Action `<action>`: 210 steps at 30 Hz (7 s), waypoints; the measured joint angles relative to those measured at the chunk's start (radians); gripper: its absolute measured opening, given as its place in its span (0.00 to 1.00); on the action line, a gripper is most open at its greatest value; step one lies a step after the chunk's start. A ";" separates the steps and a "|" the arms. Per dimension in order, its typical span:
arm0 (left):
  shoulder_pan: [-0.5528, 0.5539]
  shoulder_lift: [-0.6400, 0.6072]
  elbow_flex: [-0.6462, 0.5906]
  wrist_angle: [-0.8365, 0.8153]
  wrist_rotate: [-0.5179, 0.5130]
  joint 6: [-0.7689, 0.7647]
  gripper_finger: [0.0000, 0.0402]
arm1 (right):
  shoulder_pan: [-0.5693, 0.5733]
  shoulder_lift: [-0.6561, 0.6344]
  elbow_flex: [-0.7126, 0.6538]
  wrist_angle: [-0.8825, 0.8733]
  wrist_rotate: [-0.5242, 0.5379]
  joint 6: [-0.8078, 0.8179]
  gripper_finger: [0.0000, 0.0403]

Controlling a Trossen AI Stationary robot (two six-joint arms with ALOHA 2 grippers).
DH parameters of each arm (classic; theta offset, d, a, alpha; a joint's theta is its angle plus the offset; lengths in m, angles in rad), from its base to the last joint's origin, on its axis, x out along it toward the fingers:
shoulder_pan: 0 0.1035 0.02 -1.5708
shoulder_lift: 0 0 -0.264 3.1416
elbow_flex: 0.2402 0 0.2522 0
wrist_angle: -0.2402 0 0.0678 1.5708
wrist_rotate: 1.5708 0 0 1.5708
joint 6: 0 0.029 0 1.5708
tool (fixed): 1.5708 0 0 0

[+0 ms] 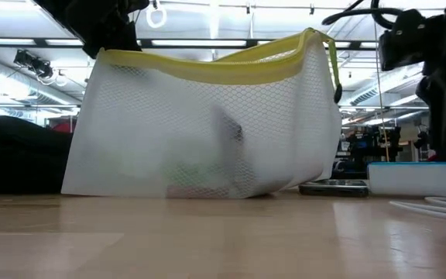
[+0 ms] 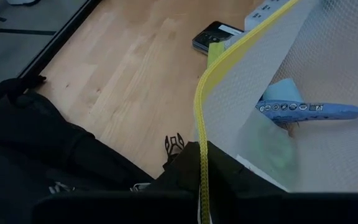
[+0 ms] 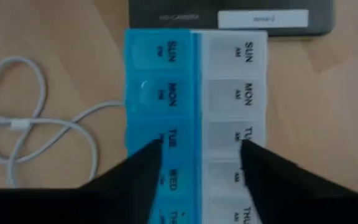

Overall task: Unpack backpack
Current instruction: Put the medicine organizer into the zip lock bag

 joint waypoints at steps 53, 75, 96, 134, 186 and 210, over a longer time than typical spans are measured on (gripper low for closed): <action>0.000 -0.001 0.000 -0.016 0.011 -0.005 0.00 | 0.095 0.011 0.010 0.105 -0.107 0.188 0.70; 0.000 -0.001 0.000 -0.019 0.011 -0.022 0.00 | 0.455 0.007 0.003 0.004 -0.158 0.911 0.43; -0.001 0.000 0.000 -0.032 0.030 -0.027 0.00 | 0.495 0.005 -0.335 0.507 0.243 1.075 0.61; -0.002 0.000 0.000 -0.034 0.030 -0.028 0.00 | 0.209 0.007 -0.340 0.954 0.518 0.380 0.56; -0.002 0.000 0.000 -0.035 0.061 -0.027 0.00 | 0.061 0.006 -0.339 1.144 0.593 0.498 0.79; -0.002 0.000 0.000 -0.036 0.063 -0.029 0.00 | 0.101 0.006 -0.339 1.219 0.557 0.394 0.76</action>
